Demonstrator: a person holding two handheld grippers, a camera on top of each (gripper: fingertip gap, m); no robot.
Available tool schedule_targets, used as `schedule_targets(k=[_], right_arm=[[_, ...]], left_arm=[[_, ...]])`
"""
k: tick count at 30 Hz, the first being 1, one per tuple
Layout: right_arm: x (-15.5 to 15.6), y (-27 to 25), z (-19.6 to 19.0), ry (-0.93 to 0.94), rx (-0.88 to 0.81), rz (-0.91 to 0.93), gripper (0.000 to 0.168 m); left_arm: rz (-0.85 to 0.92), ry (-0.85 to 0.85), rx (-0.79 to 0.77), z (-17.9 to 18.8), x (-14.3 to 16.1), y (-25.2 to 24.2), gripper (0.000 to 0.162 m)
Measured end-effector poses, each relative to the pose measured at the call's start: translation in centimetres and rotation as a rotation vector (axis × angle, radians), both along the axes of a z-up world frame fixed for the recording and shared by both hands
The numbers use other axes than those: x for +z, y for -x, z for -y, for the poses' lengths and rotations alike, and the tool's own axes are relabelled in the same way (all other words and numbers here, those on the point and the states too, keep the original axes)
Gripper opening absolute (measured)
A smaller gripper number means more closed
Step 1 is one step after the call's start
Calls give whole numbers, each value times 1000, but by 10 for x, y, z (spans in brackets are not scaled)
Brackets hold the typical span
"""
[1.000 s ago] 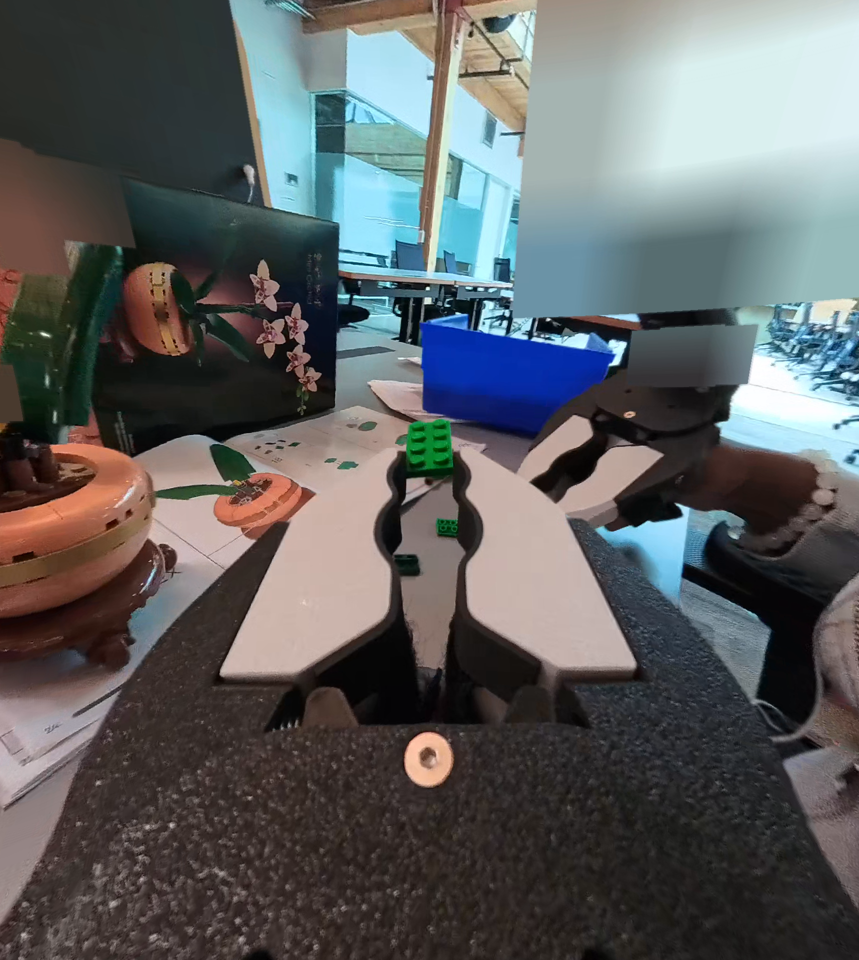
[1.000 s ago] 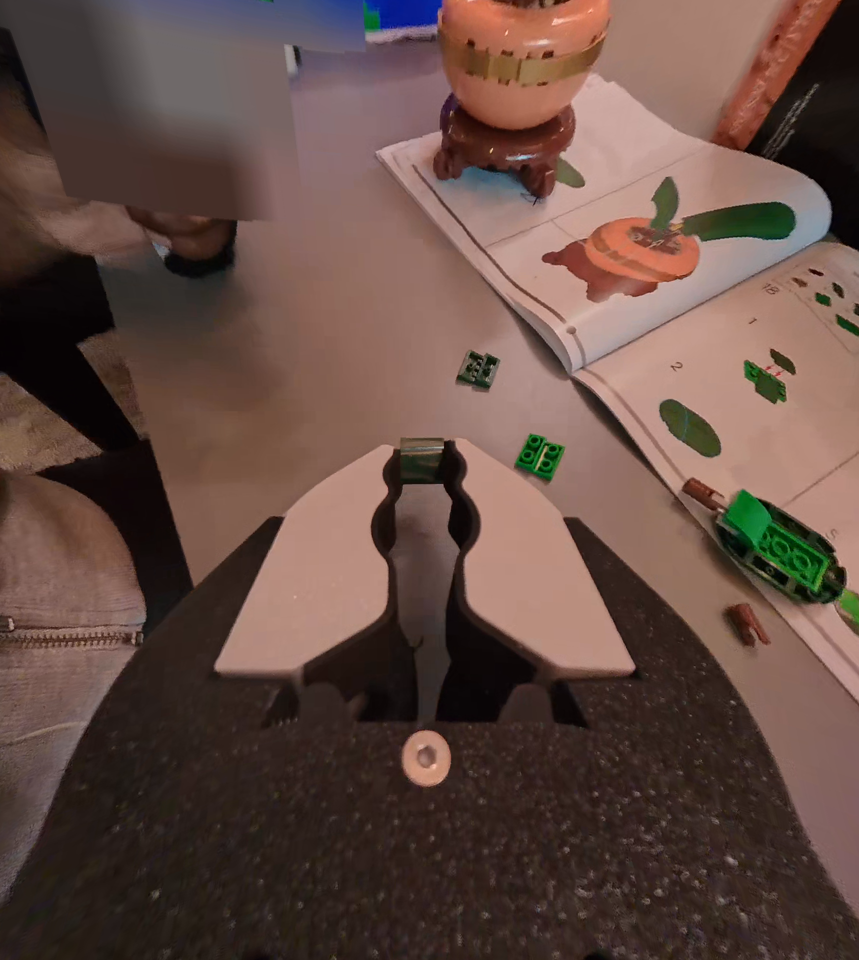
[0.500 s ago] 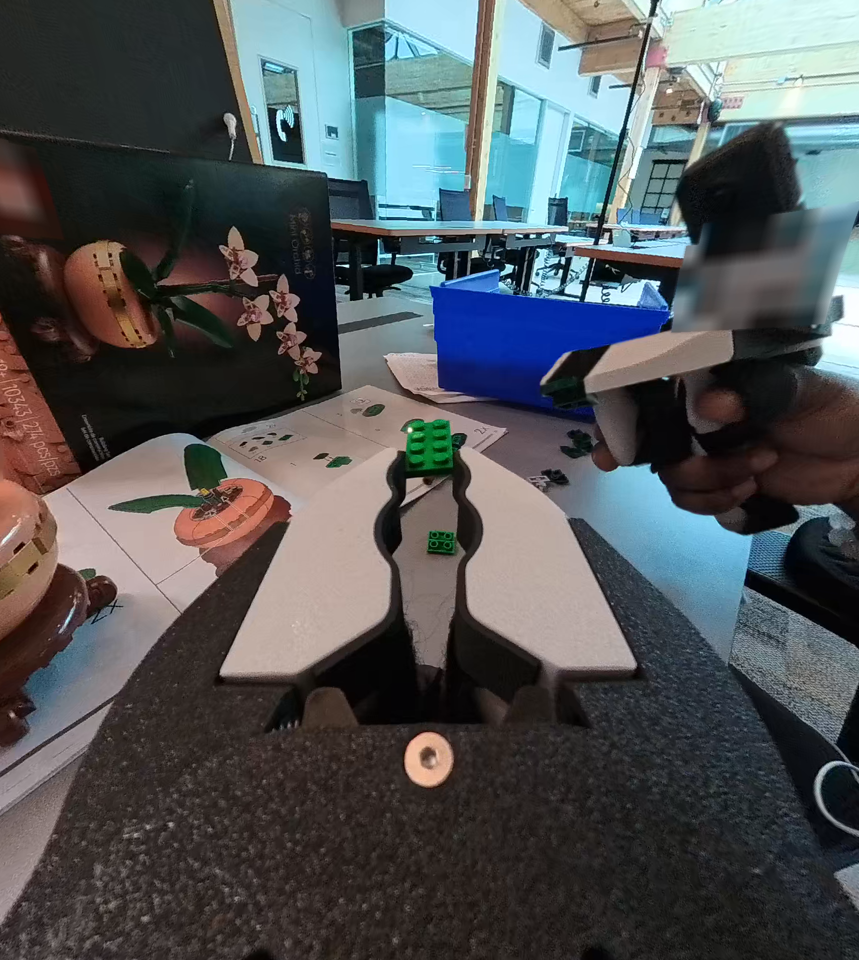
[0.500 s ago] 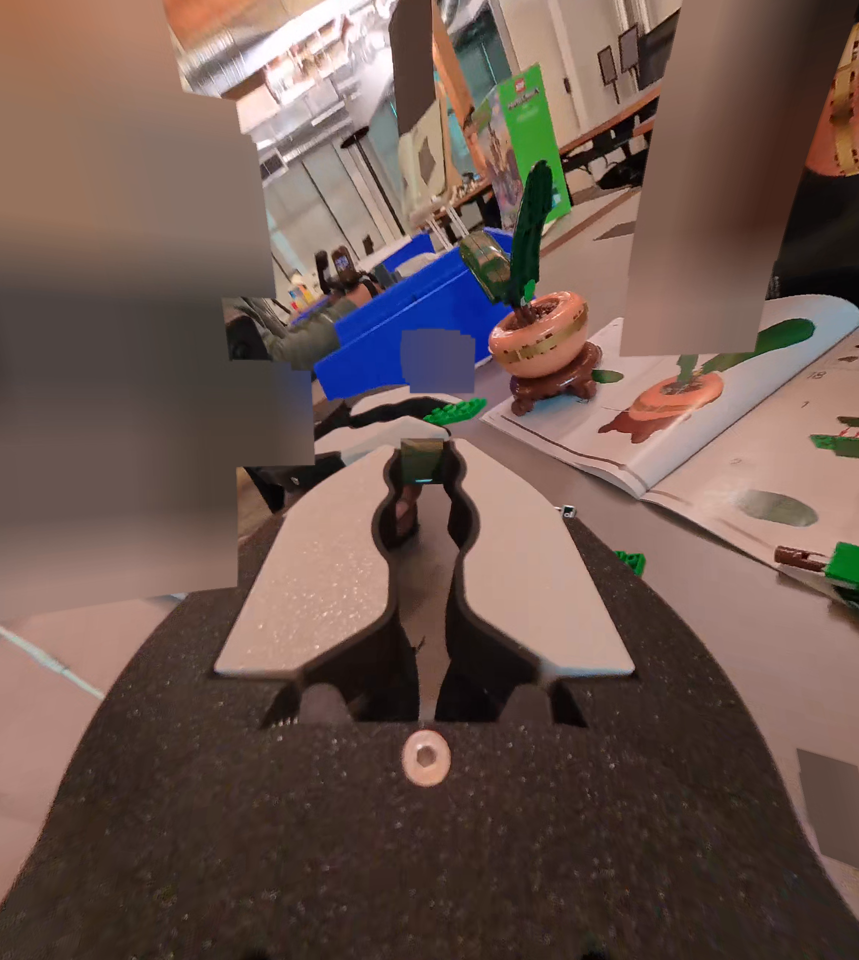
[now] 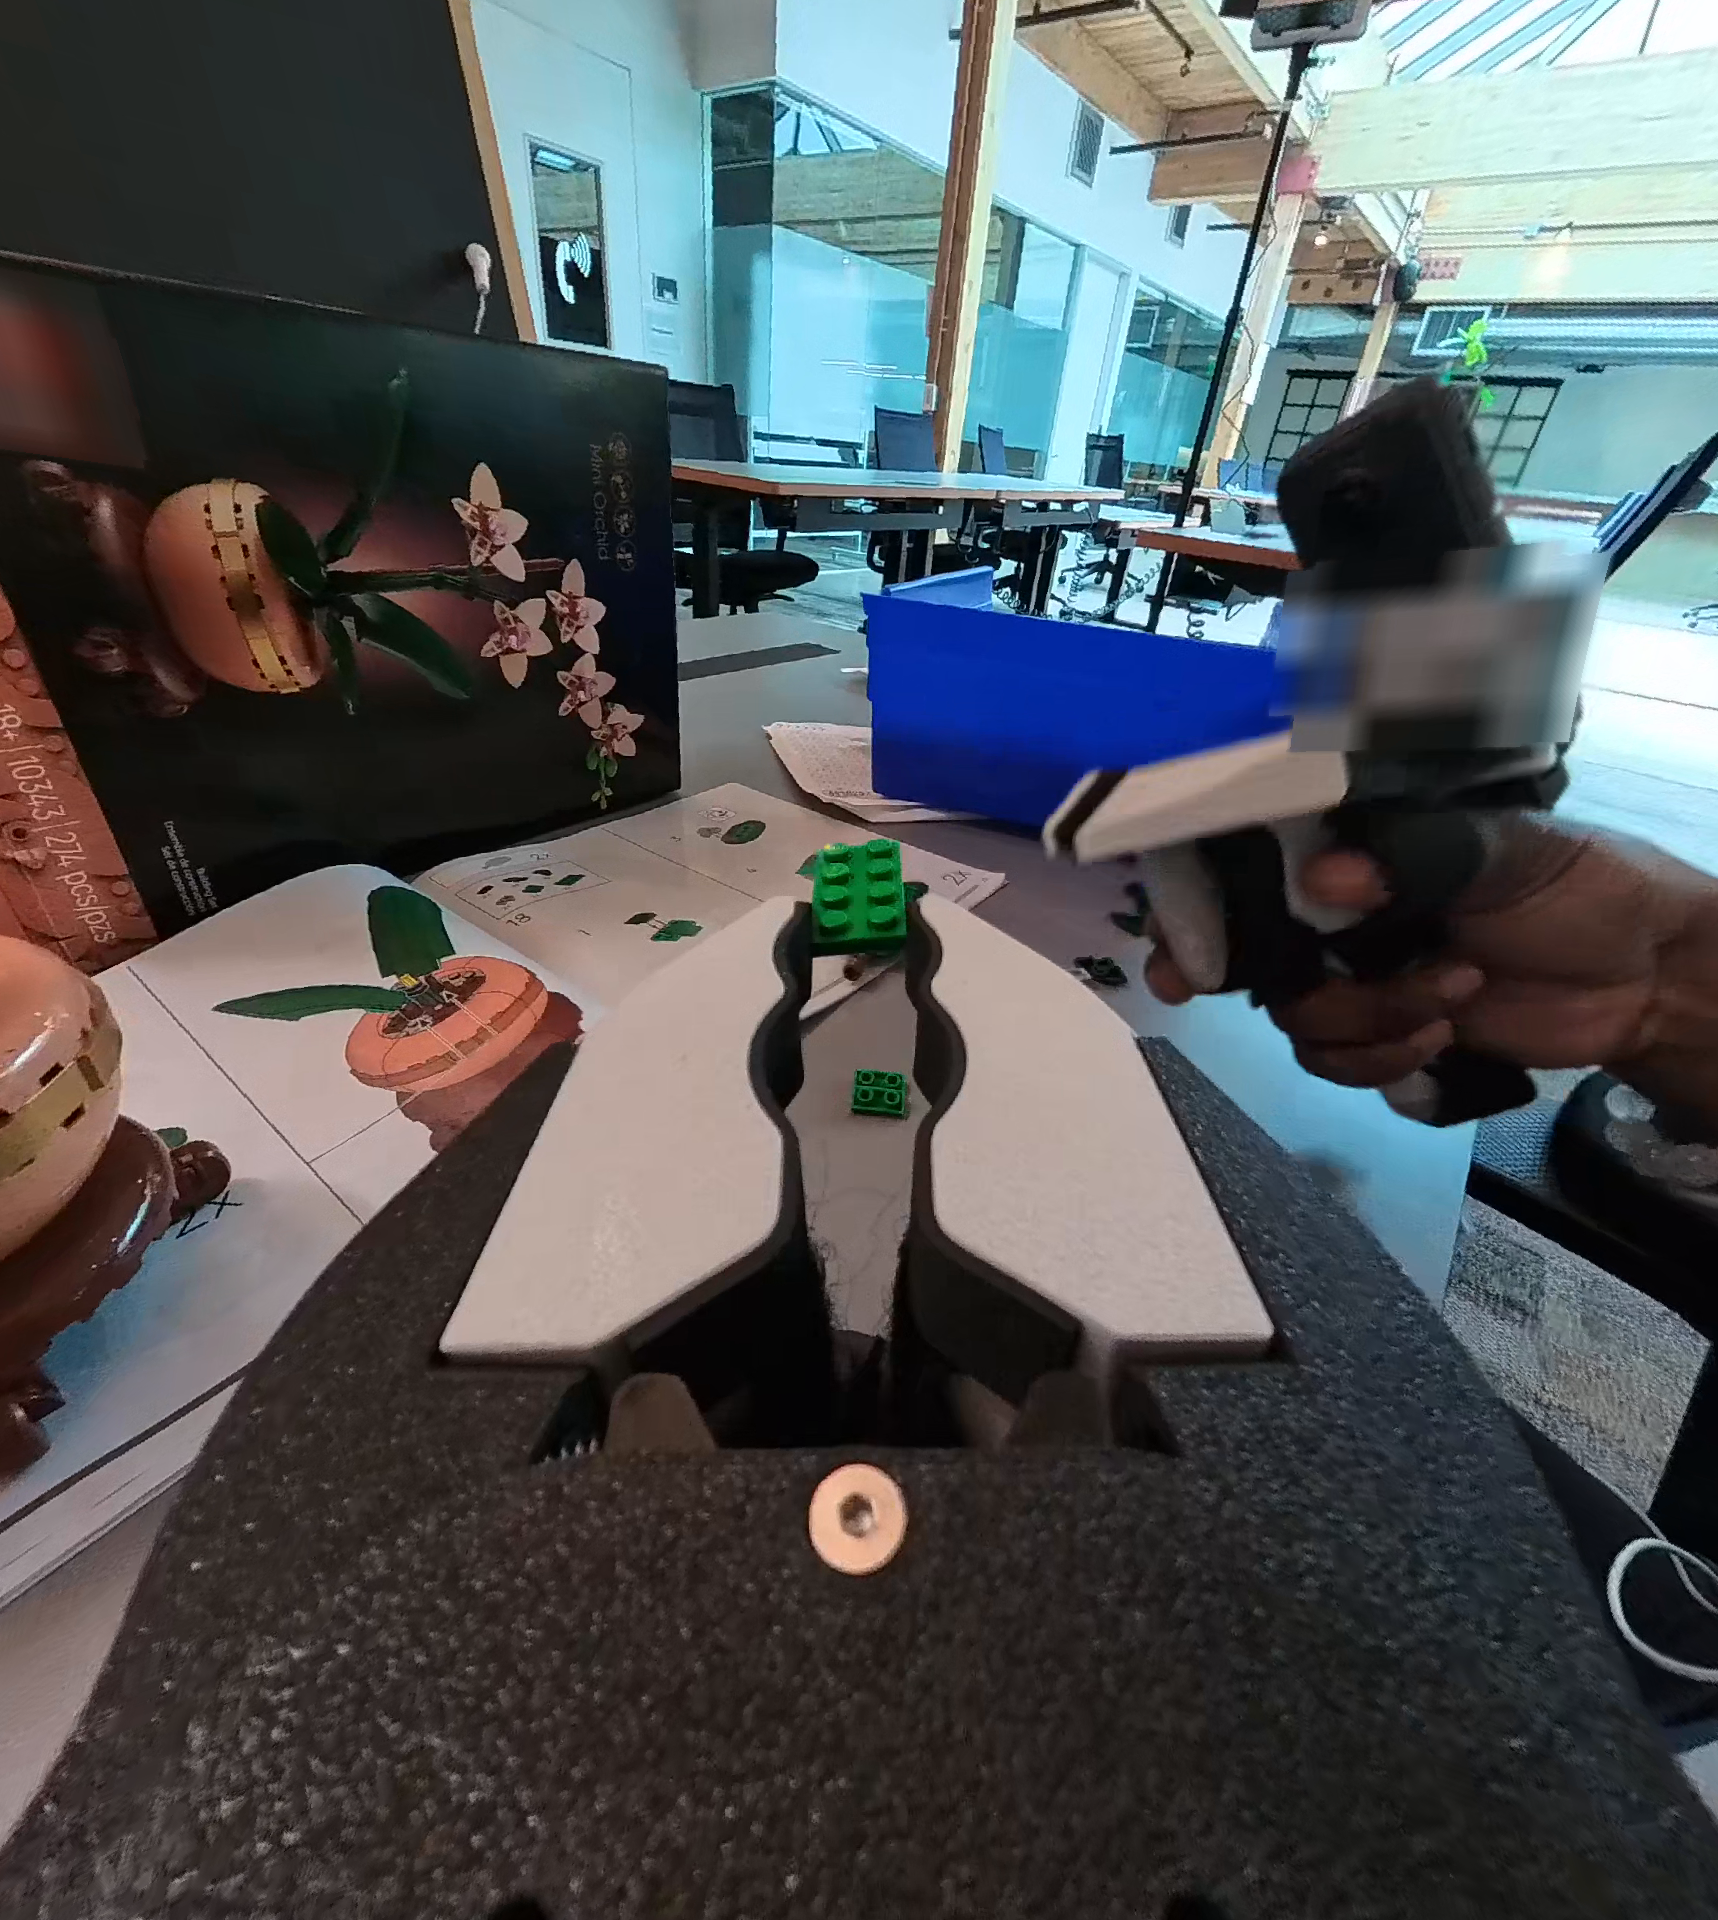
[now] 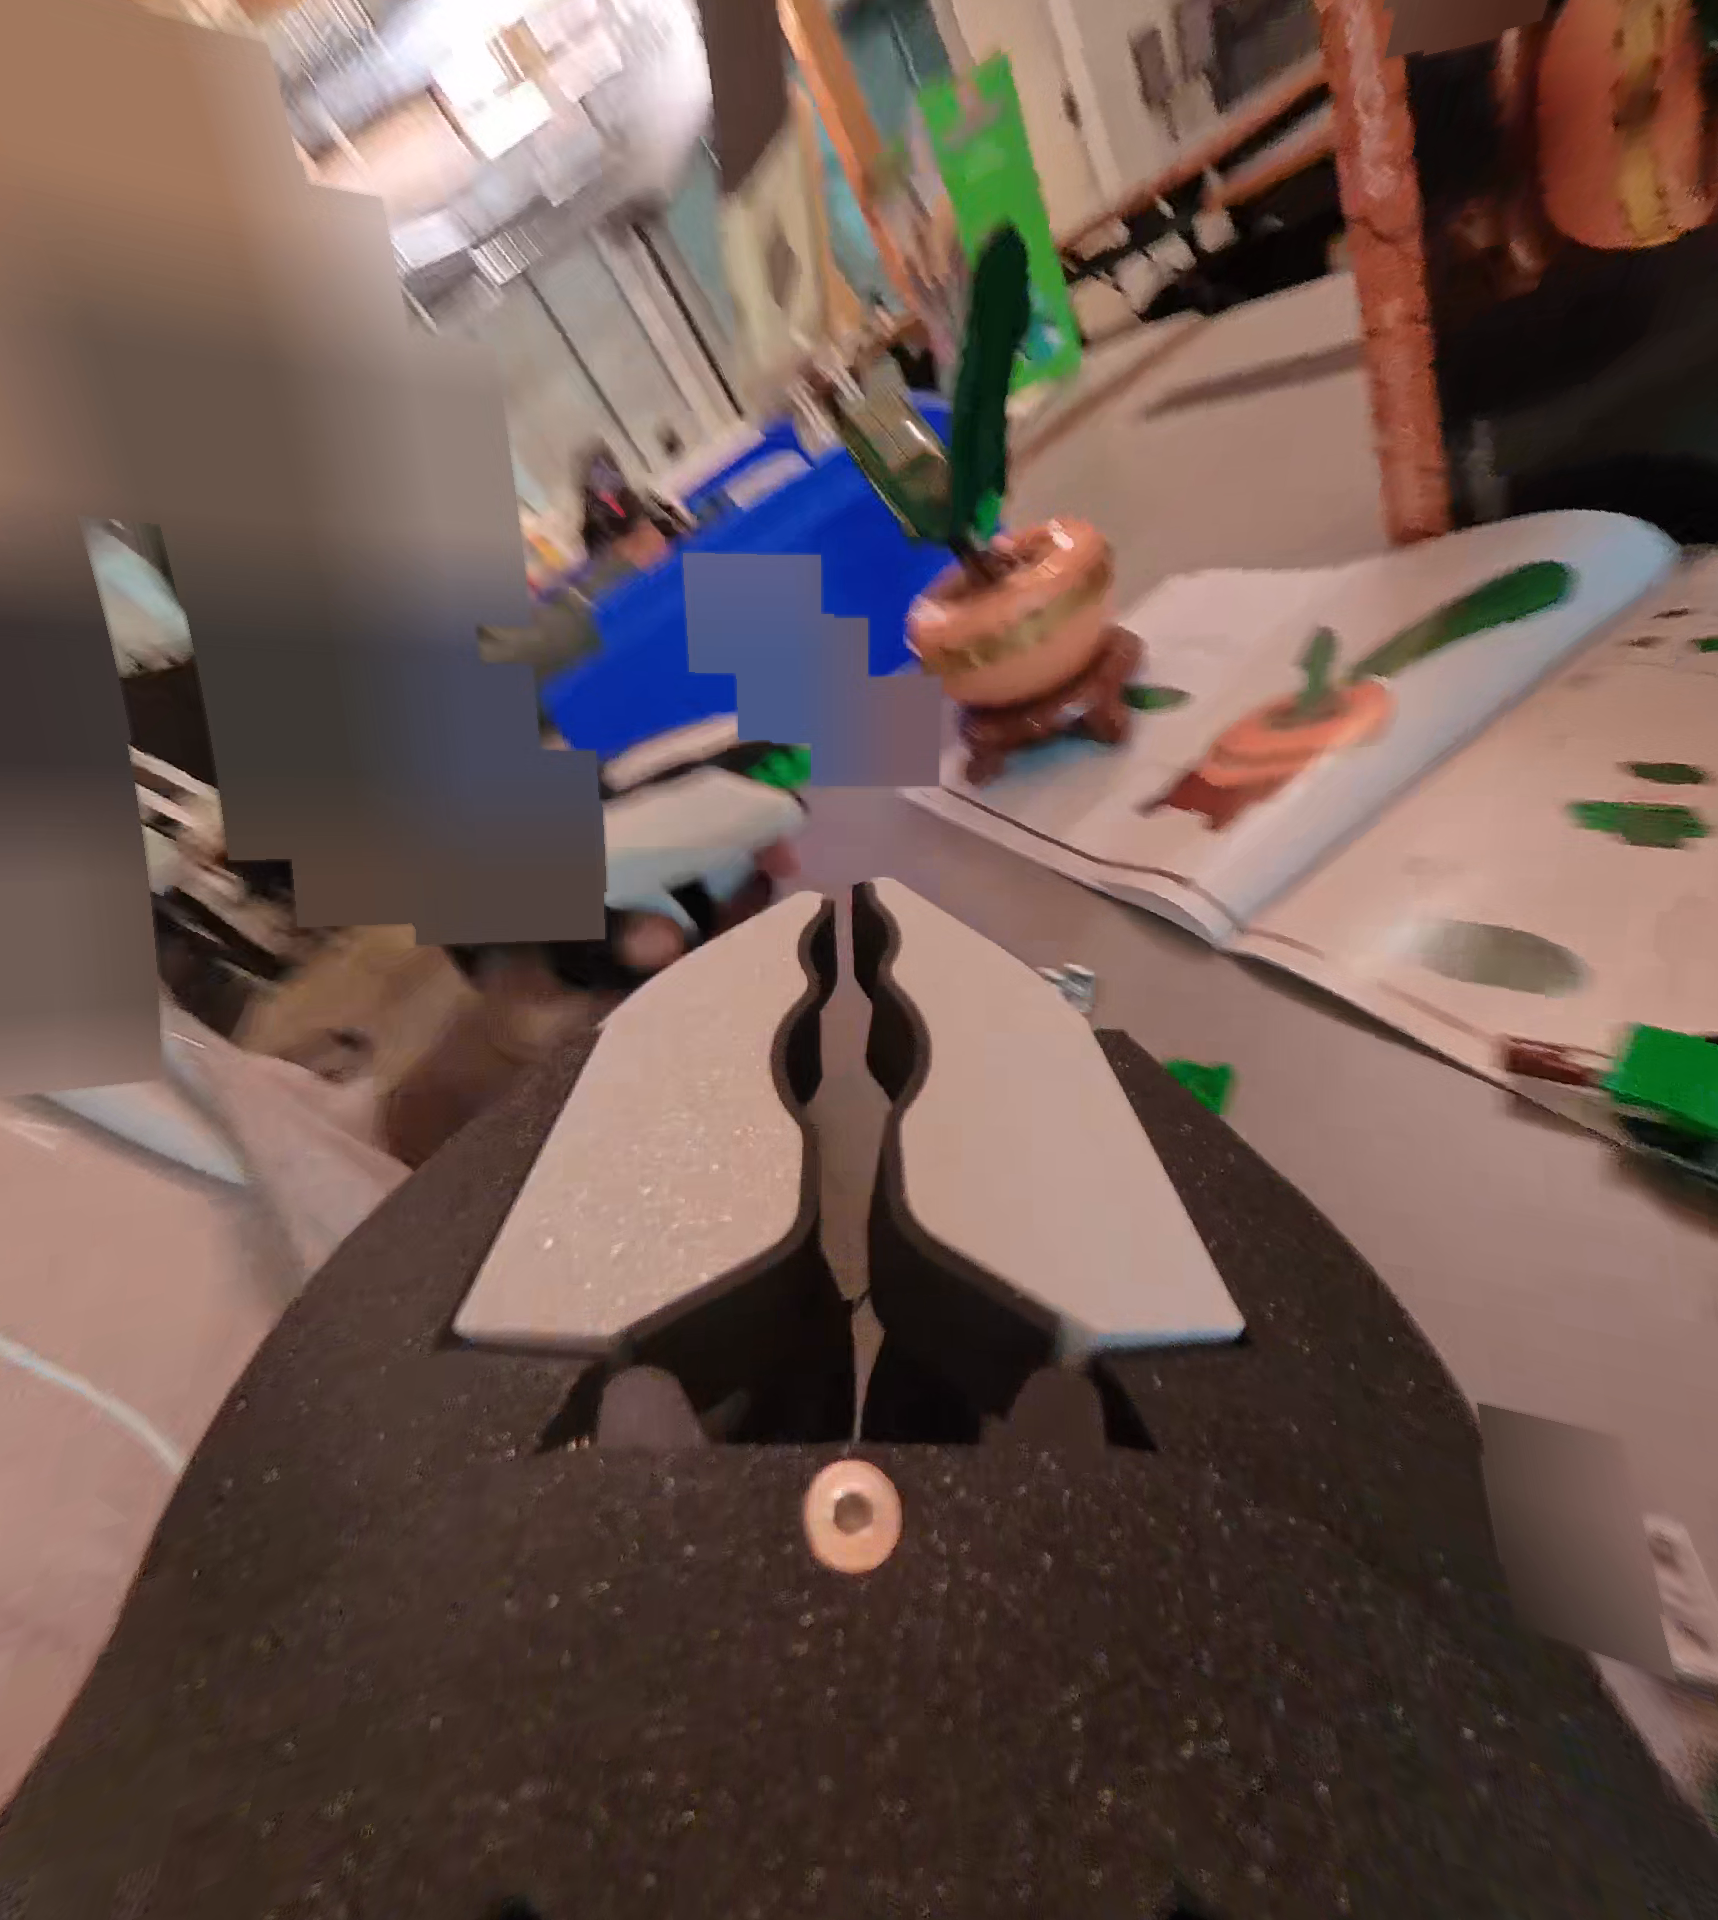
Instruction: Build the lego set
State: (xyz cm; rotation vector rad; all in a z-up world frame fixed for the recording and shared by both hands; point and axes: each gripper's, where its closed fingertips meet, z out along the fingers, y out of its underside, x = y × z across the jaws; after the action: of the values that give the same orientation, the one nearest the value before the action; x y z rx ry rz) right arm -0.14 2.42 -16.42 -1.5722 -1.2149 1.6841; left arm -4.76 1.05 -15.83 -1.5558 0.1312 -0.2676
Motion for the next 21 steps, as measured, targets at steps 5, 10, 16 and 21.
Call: schedule_targets(k=[5,10,16,21], right_arm=[[-34,-12,23,-417,98,197,20],[-50,-2,92,-630,367,193,22],[-71,34,130,-741,502,241,25],[-87,41,126,-741,514,340,21]], left_arm=[[-93,-6,117,-1,1,32,16],[-30,-37,171,7,11,70,16],[-39,-60,185,13,12,77,16],[-64,-65,177,15,12,74,16]])
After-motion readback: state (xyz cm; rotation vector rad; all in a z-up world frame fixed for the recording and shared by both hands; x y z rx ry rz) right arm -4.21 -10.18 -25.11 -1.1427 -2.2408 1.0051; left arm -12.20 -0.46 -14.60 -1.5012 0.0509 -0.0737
